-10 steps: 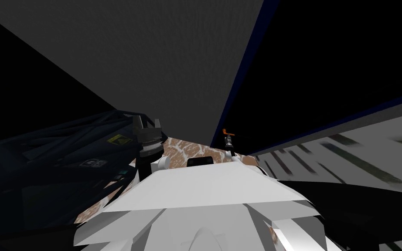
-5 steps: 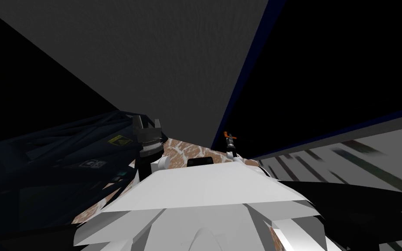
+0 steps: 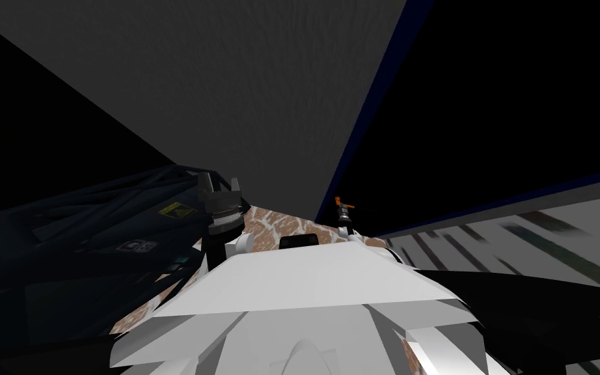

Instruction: Pull the door open

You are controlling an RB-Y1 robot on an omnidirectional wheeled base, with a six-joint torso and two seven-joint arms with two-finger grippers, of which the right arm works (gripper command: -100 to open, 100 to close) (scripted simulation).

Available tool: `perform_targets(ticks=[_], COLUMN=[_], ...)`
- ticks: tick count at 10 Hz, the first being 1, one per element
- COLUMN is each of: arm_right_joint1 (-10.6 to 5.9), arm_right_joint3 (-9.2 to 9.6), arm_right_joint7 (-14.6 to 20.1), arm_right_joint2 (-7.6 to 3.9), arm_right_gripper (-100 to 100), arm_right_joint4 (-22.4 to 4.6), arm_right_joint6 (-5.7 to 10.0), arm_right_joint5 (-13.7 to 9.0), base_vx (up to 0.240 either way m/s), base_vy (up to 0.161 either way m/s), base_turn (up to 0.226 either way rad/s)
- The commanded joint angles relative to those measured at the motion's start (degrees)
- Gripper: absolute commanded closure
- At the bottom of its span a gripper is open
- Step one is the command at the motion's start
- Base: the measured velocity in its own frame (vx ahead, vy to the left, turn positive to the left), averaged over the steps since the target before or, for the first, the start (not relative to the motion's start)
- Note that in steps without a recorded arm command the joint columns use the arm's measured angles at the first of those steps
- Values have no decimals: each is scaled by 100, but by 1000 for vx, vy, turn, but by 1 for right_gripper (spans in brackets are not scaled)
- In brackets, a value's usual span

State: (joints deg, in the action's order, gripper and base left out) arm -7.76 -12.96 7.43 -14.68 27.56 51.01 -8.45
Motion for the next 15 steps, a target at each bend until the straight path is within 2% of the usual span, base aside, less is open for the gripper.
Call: perform_targets(ticks=[1, 3, 4, 6, 11, 13, 14, 15], arm_right_joint1=[-2, -2, 25, 50, 161, 149, 207, 218], arm_right_joint3=[-2, -2, 76, 152, 483, 494, 600, 624], arm_right_joint7=[1, 1, 87, 180, 583, 589, 708, 737], arm_right_joint2=[-4, -4, -41, -86, -279, -284, -331, -346], arm_right_gripper=[100, 100, 100, 100, 100, 100, 100, 100], arm_right_joint4=[6, 6, 4, 8, 28, -9, -2, 3], arm_right_joint6=[10, 10, 21, 46, 157, 168, 231, 249], arm_right_joint5=[-1, -1, 50, 100, 317, 325, 398, 415], base_vx=[0, 0, -138, -211, -229, -145, -139, -203], base_vy=[0, 0, 8, -40, -44, -15, -34, -31], base_turn=[0, 0, 88, 104, 128, 49, 90, 82])
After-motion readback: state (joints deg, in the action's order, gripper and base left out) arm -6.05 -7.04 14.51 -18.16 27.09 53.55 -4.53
